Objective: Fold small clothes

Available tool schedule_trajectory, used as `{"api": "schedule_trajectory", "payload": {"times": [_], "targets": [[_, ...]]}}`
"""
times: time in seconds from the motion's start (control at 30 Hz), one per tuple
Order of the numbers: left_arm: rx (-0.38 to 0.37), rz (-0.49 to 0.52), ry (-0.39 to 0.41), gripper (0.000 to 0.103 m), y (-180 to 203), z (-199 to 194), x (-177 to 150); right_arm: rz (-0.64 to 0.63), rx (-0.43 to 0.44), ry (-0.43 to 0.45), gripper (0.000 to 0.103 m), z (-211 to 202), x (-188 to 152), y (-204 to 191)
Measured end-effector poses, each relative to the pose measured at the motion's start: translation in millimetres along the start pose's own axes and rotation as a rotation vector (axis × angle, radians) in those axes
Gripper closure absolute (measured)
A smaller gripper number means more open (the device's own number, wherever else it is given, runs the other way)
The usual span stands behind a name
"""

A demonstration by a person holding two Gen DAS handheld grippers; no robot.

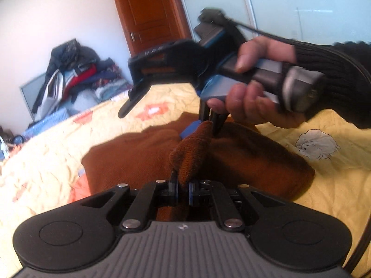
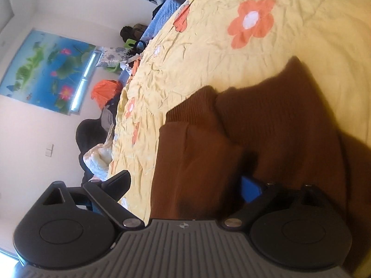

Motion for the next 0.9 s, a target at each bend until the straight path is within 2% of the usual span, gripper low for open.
{"api": "schedule_trajectory", "payload": {"times": [0.03, 0.13, 0.17, 0.2, 0.23, 0.33, 0.47, 0.53, 0.6, 0.67, 0.7, 0.77, 0.8, 0.83, 0.87, 0.9], "targets": [[0.004, -0.003, 0.01, 0.096, -1, -1, 1, 0.003, -0.005, -0.022, 0.006, 3, 3, 0], [-0.001, -0.009, 0.032, 0.096, -1, -6, 5, -0.036, -0.051, -0.087, 0.02, 13, 2, -2], [-0.004, -0.003, 0.033, 0.096, 2, -7, 6, -0.055, -0.069, -0.105, 0.036, 16, 1, -2], [-0.007, 0.0, 0.03, 0.096, 3, -5, 5, -0.08, -0.095, -0.117, 0.066, 20, 1, -3], [-0.013, 0.005, 0.022, 0.096, 6, -4, 5, -0.106, -0.122, -0.125, 0.079, 21, 1, -4], [-0.032, 0.027, 0.032, 0.096, 11, -8, 11, -0.183, -0.125, -0.099, 0.081, 12, 1, -14], [-0.106, 0.043, 0.113, 0.096, 21, -25, 20, -0.343, -0.093, -0.003, 0.082, -37, -7, -48], [-0.16, 0.068, 0.133, 0.096, 32, -28, 19, -0.39, -0.129, 0.045, 0.082, -69, -15, -49], [-0.225, 0.074, 0.095, 0.096, 46, -20, 14, -0.357, -0.203, 0.082, 0.082, -90, -18, -27], [-0.288, 0.069, -0.025, 0.096, 58, 1, 3, -0.276, -0.258, 0.089, 0.082, -96, -21, 5], [-0.302, 0.059, -0.052, 0.096, 59, 6, -1, -0.248, -0.276, 0.085, 0.081, -95, -24, 20], [-0.333, 0.053, -0.033, 0.095, 49, -2, 0, -0.238, -0.244, 0.132, 0.079, -100, -32, 30], [-0.376, 0.036, -0.032, 0.091, 39, -8, 2, -0.225, -0.23, 0.154, 0.063, -104, -34, 29], [-0.422, 0.013, -0.03, 0.089, 26, -14, 3, -0.203, -0.221, 0.174, 0.051, -109, -34, 29], [-0.46, -0.015, -0.023, 0.076, 11, -22, 2, -0.19, -0.208, 0.201, 0.026, -116, -34, 26], [-0.472, -0.039, -0.02, 0.048, -3, -29, 0, -0.195, -0.202, 0.242, 0.009, -121, -34, 22]]}}
Point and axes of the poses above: each gripper's, at about its wrist camera, not at the fingertips, and z roughly the way its jaws point, y to its right, x to its top, the point moved 2 cm from there along z, roughly the way its jaws point, and after that the axes turned 10 degrees about x, right-handed, at the moved point
